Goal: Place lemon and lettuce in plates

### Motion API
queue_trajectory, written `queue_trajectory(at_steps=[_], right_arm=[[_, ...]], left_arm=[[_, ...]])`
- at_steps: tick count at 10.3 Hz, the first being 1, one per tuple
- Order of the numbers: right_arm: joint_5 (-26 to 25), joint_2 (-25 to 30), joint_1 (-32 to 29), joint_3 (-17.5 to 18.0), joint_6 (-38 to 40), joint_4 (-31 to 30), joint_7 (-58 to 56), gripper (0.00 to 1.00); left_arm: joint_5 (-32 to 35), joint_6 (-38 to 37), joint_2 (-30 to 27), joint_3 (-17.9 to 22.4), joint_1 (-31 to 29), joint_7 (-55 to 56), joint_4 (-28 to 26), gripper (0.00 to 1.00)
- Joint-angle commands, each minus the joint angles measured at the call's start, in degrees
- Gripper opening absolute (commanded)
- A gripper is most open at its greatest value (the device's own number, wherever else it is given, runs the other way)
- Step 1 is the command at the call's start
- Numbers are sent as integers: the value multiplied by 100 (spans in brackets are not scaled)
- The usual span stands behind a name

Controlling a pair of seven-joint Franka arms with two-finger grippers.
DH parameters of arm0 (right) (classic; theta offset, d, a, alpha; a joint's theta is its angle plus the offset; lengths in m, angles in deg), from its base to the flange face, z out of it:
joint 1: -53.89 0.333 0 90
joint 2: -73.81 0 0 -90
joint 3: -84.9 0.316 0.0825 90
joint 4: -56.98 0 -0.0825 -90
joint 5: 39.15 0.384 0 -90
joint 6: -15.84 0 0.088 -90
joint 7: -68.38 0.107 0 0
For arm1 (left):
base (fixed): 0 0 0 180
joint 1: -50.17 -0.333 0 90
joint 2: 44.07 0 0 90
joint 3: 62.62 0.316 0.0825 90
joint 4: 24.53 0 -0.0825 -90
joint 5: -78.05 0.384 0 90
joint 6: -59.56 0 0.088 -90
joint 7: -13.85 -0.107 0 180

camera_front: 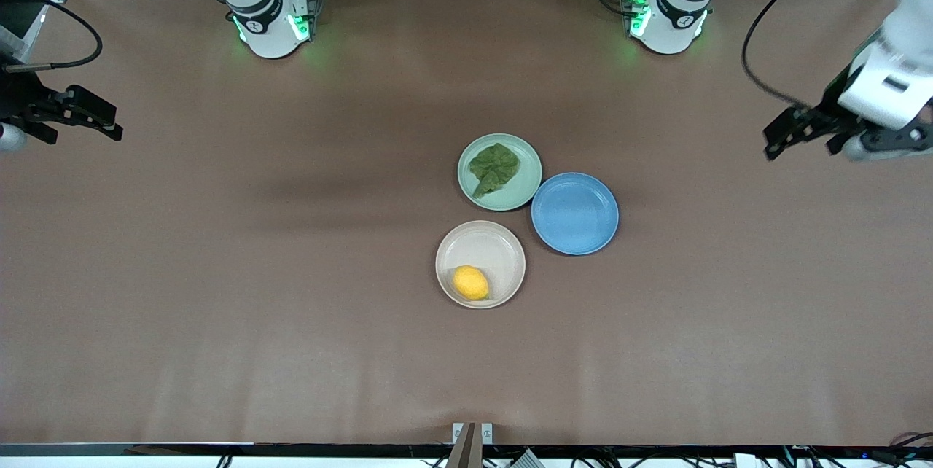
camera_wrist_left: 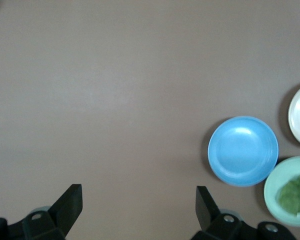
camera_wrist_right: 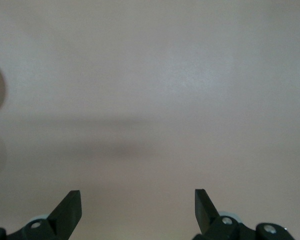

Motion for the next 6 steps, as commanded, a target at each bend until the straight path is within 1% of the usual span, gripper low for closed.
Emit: queue_trajectory(at_steps=[1,2,4,6], right_arm=[[-76,126,-46,27,-108,-145,13,100],[-76,117,-46,27,-135,-154,13,100],[-76,117,-46,1,-144,-154,13,100],[-76,100,-37,-34,-153,-154,13,100]], left_arm=[[-185,-852,47,-290,-229,-403,555,100],[-246,-951,12,-413,-300,-404,635,100],[-335,-1197,21,-423,-300,-404,794,100],[-309,-1198,21,-423,-335,-413,794,100]])
